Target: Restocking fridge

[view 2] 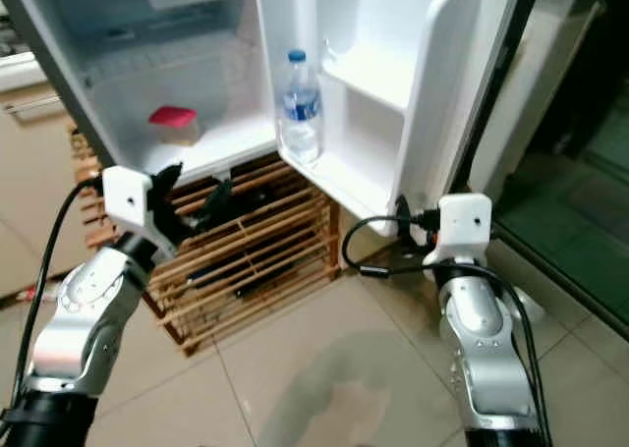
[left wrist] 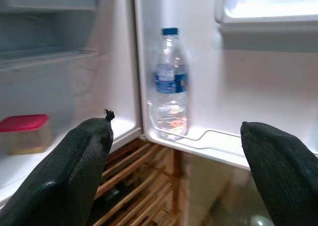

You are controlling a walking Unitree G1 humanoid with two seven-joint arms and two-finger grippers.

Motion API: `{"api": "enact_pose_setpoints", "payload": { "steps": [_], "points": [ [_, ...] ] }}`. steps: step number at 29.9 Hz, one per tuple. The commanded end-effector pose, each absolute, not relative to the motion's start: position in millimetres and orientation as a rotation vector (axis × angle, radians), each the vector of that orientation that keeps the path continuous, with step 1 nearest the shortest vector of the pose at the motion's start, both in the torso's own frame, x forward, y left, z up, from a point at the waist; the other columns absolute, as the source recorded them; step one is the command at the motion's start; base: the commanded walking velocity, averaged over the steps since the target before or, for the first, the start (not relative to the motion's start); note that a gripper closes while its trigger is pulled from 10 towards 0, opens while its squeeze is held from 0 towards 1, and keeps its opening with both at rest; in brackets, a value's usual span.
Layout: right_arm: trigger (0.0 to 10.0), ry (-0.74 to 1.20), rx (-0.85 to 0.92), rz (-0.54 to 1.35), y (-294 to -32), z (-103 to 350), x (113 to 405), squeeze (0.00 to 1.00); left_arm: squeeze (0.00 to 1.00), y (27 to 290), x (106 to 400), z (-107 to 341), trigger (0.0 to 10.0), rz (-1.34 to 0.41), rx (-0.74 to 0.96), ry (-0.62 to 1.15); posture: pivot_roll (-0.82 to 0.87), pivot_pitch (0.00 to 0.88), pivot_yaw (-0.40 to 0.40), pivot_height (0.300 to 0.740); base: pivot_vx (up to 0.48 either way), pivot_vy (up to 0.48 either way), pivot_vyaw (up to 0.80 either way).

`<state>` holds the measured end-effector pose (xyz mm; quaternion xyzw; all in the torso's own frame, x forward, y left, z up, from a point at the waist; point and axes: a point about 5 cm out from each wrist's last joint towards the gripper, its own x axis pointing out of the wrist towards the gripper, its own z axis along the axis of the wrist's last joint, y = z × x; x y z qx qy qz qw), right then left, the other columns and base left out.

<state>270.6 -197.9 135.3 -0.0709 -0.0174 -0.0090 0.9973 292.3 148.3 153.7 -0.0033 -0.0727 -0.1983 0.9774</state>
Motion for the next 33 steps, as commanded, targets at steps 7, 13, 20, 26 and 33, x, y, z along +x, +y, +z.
{"api": "enact_pose_setpoints", "payload": {
  "steps": [7, 13, 20, 26, 33],
  "points": [
    [10.0, -0.042, -0.136, 0.029, -188, 131, 271, 0.00, 0.00, 152, 295, 152, 10.0, -0.381, 0.013, -0.144, -0.13, 0.000, 0.077, 0.740, 0.000, -0.447, 0.57],
    [10.0, -0.048, -0.138, 0.024, -191, 131, 270, 0.00, 0.00, 153, 297, 150, 10.0, -0.373, 0.011, -0.141, -0.14, 0.000, 0.073, 0.740, 0.000, 0.000, 0.00],
    [10.0, -0.046, -0.155, -0.009, -196, 129, 269, 0.00, 0.00, 152, 297, 149, 10.0, -0.375, 0.029, -0.142, -0.14, 0.000, 0.073, 0.740, 0.000, 0.000, 0.00],
    [10.0, 0.002, -0.253, -0.212, -223, 123, 284, 0.00, 0.00, 150, 300, 144, 10.0, -0.383, 0.061, -0.119, -0.14, 0.000, 0.074, 0.740, 0.000, 0.000, 0.00],
    [10.0, 0.005, -0.302, -0.258, -234, 131, 320, 0.00, 0.00, 145, 302, 141, 10.0, -0.396, 0.078, -0.113, -0.14, 0.000, 0.073, 0.740, 0.000, 0.000, 0.00]
  ]
}}
